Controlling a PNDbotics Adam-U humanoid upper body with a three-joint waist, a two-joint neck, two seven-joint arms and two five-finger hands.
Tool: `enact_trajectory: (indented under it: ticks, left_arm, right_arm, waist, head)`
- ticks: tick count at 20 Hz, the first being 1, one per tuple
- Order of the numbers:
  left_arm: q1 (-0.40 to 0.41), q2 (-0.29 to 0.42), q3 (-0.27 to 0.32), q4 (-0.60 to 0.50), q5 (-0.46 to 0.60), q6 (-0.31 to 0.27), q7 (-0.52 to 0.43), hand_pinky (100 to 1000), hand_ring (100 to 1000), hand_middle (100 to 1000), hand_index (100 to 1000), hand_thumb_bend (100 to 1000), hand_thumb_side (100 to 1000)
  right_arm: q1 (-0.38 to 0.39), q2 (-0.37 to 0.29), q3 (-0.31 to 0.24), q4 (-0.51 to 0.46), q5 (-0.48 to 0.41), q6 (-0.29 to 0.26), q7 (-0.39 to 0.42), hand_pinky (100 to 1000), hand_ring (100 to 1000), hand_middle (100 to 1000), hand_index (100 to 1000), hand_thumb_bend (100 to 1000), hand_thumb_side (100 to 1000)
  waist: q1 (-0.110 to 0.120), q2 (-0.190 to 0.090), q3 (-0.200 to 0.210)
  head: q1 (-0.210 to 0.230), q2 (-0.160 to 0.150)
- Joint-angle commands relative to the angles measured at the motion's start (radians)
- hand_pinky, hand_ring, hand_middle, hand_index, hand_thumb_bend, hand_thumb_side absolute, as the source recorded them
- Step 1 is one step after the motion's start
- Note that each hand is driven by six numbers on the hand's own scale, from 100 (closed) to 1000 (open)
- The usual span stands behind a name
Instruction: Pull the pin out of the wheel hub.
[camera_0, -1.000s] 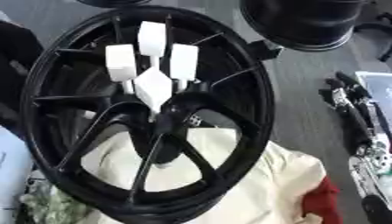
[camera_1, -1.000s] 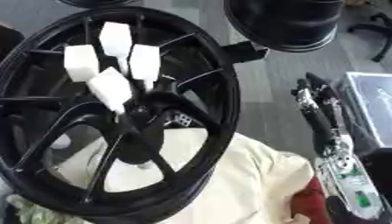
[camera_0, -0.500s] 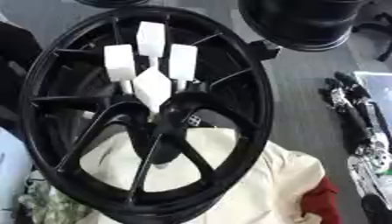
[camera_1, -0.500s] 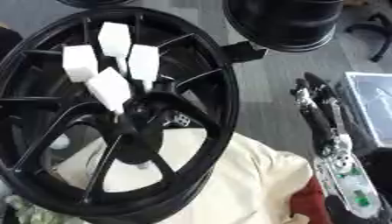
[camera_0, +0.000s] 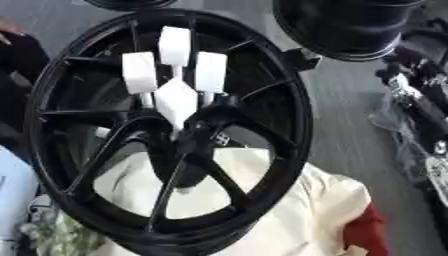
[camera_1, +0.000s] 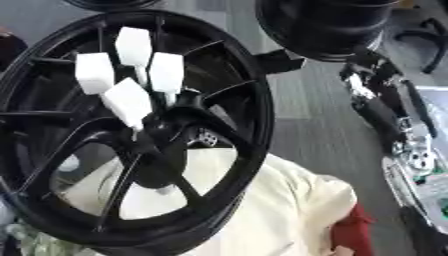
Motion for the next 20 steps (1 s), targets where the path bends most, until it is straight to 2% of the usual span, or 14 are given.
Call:
enact_trajectory:
  ticks: [1, 6, 11, 12, 13, 20]
  left_arm:
    - [0.0, 0.023, 0.002, -0.011, -0.001, -0.001, -0.002, 811, 808, 714, 762, 474, 678]
    - [0.004, 0.029, -0.001, -0.009, -0.002, 0.002, -0.005, 811, 808, 714, 760, 474, 676]
    - [0.008, 0.035, -0.004, -0.007, -0.003, 0.003, -0.009, 811, 807, 714, 759, 473, 676]
    - [0.009, 0.036, -0.004, -0.007, -0.003, 0.004, -0.009, 811, 807, 714, 759, 468, 676]
    - [0.009, 0.037, -0.005, -0.006, -0.003, 0.004, -0.01, 811, 807, 715, 759, 472, 677]
    - [0.013, 0.048, -0.009, -0.004, -0.003, 0.005, -0.015, 811, 807, 715, 759, 472, 679]
  right_arm:
    - [-0.029, -0.129, 0.005, -0.082, 0.019, 0.007, 0.046, 872, 779, 790, 870, 100, 396]
    - [-0.115, -0.3, 0.041, -0.091, 0.017, -0.052, 0.16, 870, 780, 783, 864, 100, 383]
    - [-0.228, -0.45, 0.088, -0.091, 0.041, -0.069, 0.351, 869, 787, 777, 858, 110, 423]
    - [-0.253, -0.468, 0.097, -0.091, 0.052, -0.074, 0.394, 870, 788, 777, 858, 164, 497]
    - [-0.279, -0.482, 0.105, -0.091, 0.06, -0.082, 0.431, 872, 789, 778, 859, 127, 423]
    - [-0.455, -0.519, 0.188, -0.091, 0.066, -0.083, 0.624, 880, 808, 790, 870, 143, 504]
  waist:
    - [0.002, -0.026, -0.002]
    - [-0.001, -0.032, -0.004]
    - [-0.007, -0.037, -0.004]
    - [-0.008, -0.037, -0.004]
    - [-0.009, -0.038, -0.004]
    - [-0.019, -0.042, 0.0]
  head:
    - [0.004, 0.003]
    - [0.004, 0.01]
    - [0.003, 0.016]
    - [0.004, 0.016]
    - [0.003, 0.017]
    - [0.005, 0.024]
